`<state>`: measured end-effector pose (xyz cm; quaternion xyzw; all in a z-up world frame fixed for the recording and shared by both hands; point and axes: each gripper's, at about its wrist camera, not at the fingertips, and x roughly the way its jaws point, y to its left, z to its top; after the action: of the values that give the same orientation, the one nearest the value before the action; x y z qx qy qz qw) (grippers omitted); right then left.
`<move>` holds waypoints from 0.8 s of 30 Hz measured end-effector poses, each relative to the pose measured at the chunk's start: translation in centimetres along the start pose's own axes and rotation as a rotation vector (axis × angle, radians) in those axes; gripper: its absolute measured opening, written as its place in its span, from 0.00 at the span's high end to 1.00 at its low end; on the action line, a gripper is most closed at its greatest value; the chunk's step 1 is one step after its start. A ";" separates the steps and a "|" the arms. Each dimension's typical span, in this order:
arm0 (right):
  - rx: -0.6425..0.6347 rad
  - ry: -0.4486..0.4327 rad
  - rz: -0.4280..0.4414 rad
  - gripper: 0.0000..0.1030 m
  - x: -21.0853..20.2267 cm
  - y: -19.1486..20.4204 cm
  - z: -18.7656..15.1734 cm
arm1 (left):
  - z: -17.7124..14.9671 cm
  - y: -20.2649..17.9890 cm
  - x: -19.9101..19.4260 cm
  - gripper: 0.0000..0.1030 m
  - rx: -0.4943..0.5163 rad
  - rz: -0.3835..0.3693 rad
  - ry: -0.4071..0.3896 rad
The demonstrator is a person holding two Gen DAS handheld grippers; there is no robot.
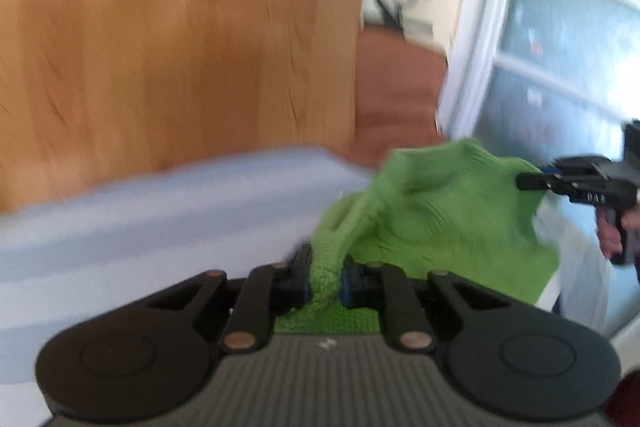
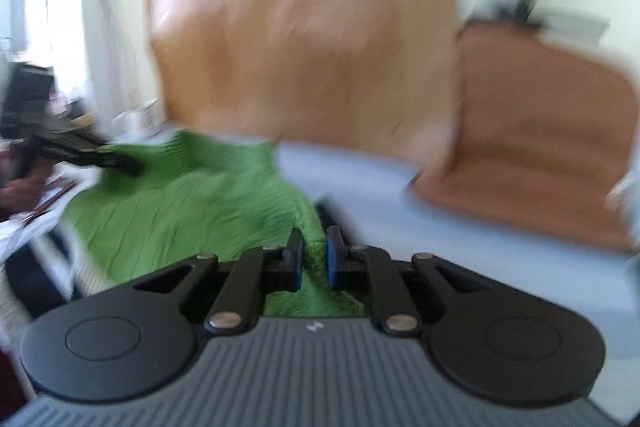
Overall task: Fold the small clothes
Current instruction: 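Lift the sweater with both grippers and shake it open in the air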
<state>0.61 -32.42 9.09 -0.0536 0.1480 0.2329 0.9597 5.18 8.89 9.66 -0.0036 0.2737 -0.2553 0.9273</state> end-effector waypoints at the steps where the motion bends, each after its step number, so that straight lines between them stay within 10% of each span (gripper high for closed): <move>1: -0.029 -0.050 -0.038 0.87 -1.3 0.7 1.0 | 0.6 -0.7 -1.7 0.89 0.005 0.012 -0.046; 15: -0.333 -0.742 -0.197 0.87 -19.6 10.2 15.2 | 7.6 -17.5 -25.3 0.89 0.218 0.447 -0.745; 24: -0.323 -0.745 -0.134 0.87 -19.4 8.5 22.1 | 12.5 -19.6 -26.5 0.88 0.219 0.646 -0.834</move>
<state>-14.05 -29.40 35.84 -0.1253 -0.2520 0.1935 0.9399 -16.71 2.78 36.57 0.0764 -0.1587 0.0388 0.9836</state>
